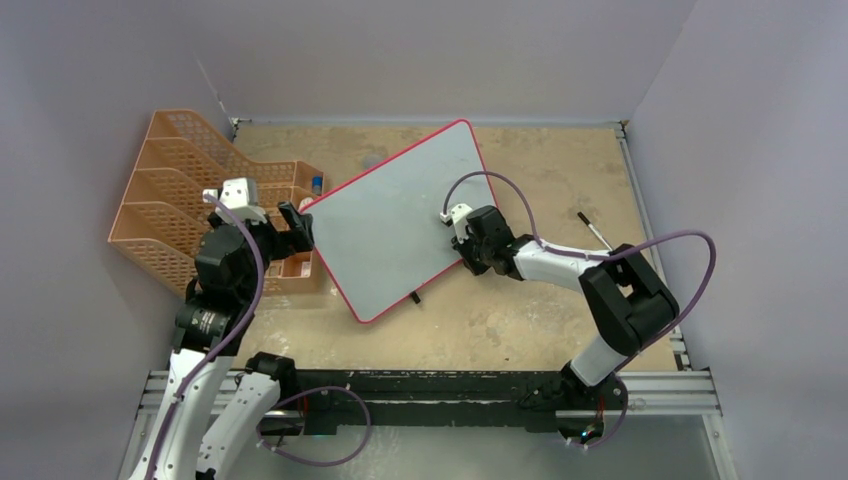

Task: Write a sentence on the whiteboard
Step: Move the whiteboard to the center of the board, then open the whiteboard marker at the center of the board.

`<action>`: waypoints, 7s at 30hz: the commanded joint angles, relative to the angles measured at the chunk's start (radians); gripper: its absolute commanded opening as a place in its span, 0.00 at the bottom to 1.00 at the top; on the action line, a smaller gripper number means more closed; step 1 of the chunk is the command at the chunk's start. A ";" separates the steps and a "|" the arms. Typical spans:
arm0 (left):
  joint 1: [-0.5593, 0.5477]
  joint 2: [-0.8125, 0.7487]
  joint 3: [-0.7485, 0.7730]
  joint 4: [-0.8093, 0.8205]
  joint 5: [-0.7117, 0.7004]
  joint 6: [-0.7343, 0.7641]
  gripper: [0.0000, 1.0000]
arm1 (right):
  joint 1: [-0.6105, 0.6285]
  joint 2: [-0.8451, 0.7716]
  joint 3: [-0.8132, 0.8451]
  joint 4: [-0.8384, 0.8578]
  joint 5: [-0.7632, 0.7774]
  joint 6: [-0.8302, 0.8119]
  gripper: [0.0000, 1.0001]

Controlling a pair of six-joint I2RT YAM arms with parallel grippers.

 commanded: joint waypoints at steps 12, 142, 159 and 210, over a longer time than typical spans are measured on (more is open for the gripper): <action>-0.002 -0.006 0.032 0.037 -0.001 0.013 1.00 | 0.009 -0.085 0.021 -0.023 -0.022 -0.006 0.36; -0.080 -0.018 -0.080 0.084 0.036 0.004 1.00 | -0.872 0.207 0.299 -0.198 0.066 0.326 0.69; -0.090 -0.044 -0.081 0.089 0.034 0.005 1.00 | -0.798 0.198 0.232 -0.290 0.053 0.330 0.34; -0.091 0.384 0.361 0.007 0.791 -0.258 0.94 | -0.016 -0.403 0.297 -0.046 -0.278 0.332 0.00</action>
